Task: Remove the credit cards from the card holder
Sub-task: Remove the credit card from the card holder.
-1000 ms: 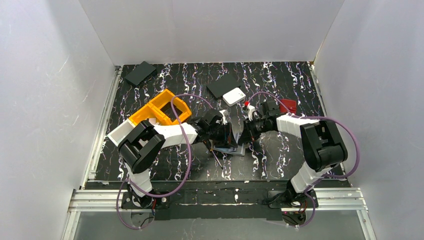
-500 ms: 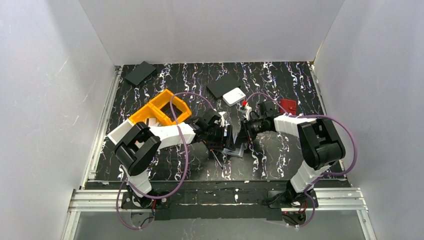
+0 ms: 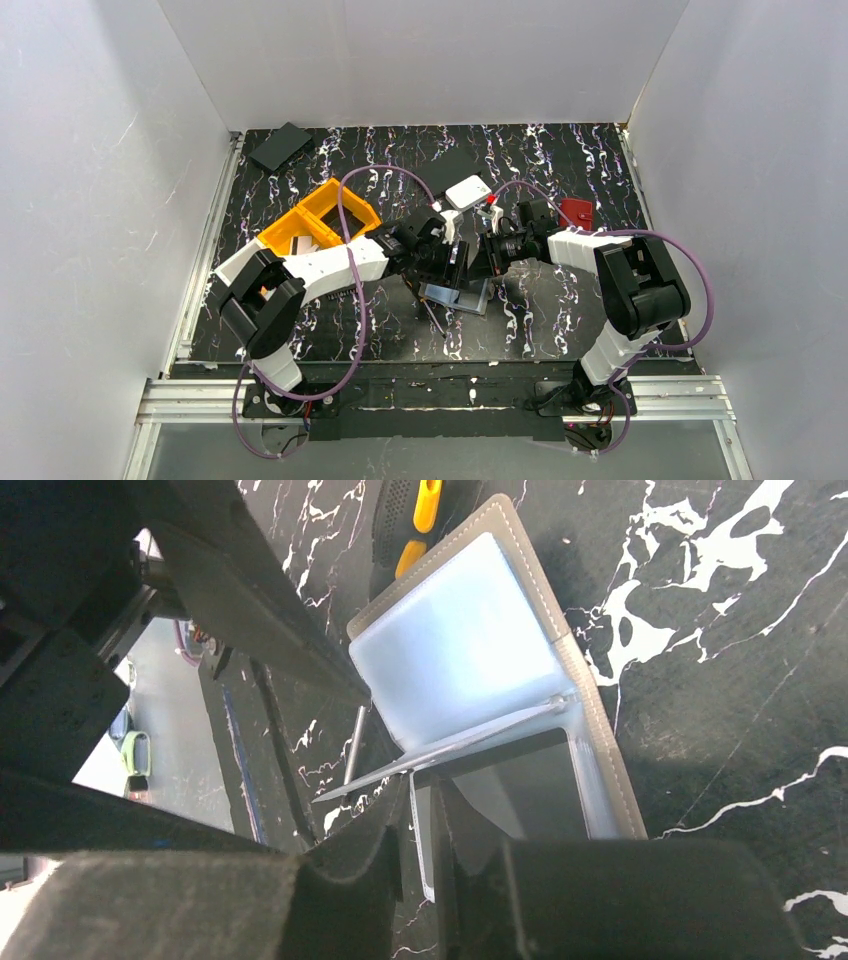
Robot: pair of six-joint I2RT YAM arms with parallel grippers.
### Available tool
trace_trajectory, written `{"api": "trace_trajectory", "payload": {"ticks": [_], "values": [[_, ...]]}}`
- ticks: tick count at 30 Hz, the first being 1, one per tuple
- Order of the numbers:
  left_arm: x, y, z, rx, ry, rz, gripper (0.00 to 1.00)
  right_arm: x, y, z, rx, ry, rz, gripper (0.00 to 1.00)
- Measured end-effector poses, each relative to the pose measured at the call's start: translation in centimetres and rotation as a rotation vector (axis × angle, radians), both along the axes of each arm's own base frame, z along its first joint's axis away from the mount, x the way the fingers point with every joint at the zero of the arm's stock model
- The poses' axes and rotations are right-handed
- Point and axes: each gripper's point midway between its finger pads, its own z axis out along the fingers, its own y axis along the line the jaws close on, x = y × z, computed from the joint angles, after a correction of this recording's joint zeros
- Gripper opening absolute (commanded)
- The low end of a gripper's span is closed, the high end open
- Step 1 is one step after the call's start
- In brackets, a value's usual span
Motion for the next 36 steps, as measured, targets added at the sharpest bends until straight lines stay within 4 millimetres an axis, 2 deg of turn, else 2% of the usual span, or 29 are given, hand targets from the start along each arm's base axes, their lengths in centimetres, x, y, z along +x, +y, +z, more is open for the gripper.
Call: {"api": "trace_trajectory", "payload": {"ticks": [5,11,20,25,30,33,34,36], "values": [[0.6,-0.7,1.1,0.014,-0.035,-0.014,0.51,0.2,0.3,0.2,0.008,-0.005,-0.004,0.23],[0.7,-0.1,0.1,0.091,-0.027,-0.013,0.46,0.1,0.5,0.2,0.01,-0.007,0.002,0.23],[1.0,0.6,-0.7,0.164,-0.023,-0.019,0.32,-0.1,0.5,-0.3,0.003,0.005,0.008,0.26],[1.1,0.8,-1.0,0.191,-0.02,-0.028,0.28,-0.4,0.5,-0.4,-0.003,0.015,0.016,0.27],[1.1,0.8,-1.2,0.2,-0.018,-0.035,0.14,-0.6,0.4,-0.5,-0.007,0.012,0.024,0.28],[1.2,0.8,-1.0,0.2,-0.023,-0.04,0.08,-0.7,0.3,-0.6,-0.011,0.014,0.029,0.28],[1.3,0.8,-1.0,0.201,-0.023,-0.039,0.02,-0.7,0.3,-0.5,-0.011,0.014,0.032,0.28],[1.5,1.0,-1.0,0.202,-0.024,-0.036,0.0,-0.7,0.3,-0.5,-0.009,0.008,0.038,0.28]]}}
